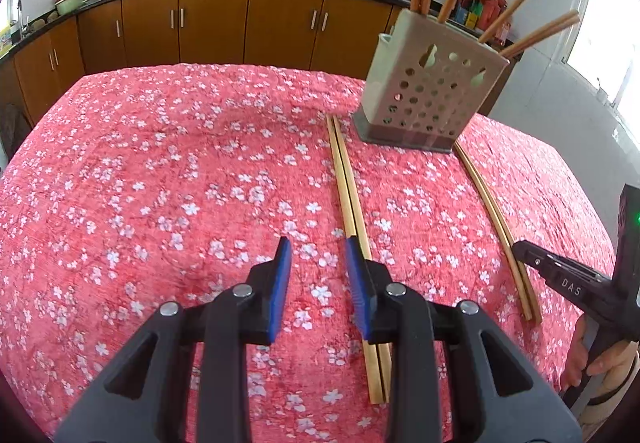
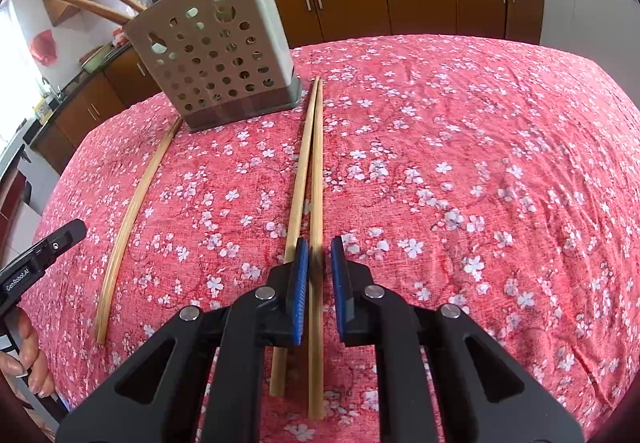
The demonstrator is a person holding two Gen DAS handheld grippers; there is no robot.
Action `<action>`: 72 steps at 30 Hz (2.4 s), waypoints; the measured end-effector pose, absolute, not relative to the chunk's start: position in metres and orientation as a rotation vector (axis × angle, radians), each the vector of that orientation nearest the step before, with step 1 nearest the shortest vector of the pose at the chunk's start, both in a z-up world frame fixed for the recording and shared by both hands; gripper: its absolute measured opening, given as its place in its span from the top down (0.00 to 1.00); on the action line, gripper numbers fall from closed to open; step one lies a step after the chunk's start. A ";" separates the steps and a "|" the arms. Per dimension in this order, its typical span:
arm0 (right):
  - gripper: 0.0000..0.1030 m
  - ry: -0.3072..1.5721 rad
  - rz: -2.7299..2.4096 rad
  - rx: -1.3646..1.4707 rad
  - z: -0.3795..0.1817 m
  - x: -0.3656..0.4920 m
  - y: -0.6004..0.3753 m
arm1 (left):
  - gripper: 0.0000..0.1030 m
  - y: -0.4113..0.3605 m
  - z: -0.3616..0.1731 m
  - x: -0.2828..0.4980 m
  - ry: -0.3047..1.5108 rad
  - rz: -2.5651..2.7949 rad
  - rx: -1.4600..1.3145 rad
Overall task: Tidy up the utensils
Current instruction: 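Move both open tools down to the chopsticks on the cloth and close them, then hold the grasped chopsticks on the cloth with both tools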
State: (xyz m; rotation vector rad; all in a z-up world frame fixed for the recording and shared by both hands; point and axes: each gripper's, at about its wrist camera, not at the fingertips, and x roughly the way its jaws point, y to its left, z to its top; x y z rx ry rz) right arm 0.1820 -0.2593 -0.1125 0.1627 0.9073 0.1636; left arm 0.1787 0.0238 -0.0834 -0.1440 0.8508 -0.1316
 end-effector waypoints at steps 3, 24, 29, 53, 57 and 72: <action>0.92 0.898 0.122 0.127 -0.112 0.181 -0.261 | 0.72 0.019 -0.087 0.179 0.864 -0.150 -0.138; 0.93 0.894 0.053 0.184 -0.115 0.186 -0.285 | 0.83 0.000 -0.106 0.181 0.918 -0.162 -0.002; 0.92 0.890 0.067 0.181 -0.115 0.182 -0.283 | 0.90 -0.003 -0.108 0.185 0.909 -0.136 0.017; 0.92 0.868 0.003 0.140 -0.116 0.198 -0.295 | 0.91 0.064 -0.110 0.225 0.872 0.018 -0.150; 0.92 0.868 0.003 0.140 -0.116 0.198 -0.295 | 0.91 0.066 -0.109 0.223 0.872 0.020 -0.145; 0.92 0.867 0.002 0.137 -0.115 0.197 -0.295 | 0.91 0.069 -0.106 0.223 0.872 0.013 -0.172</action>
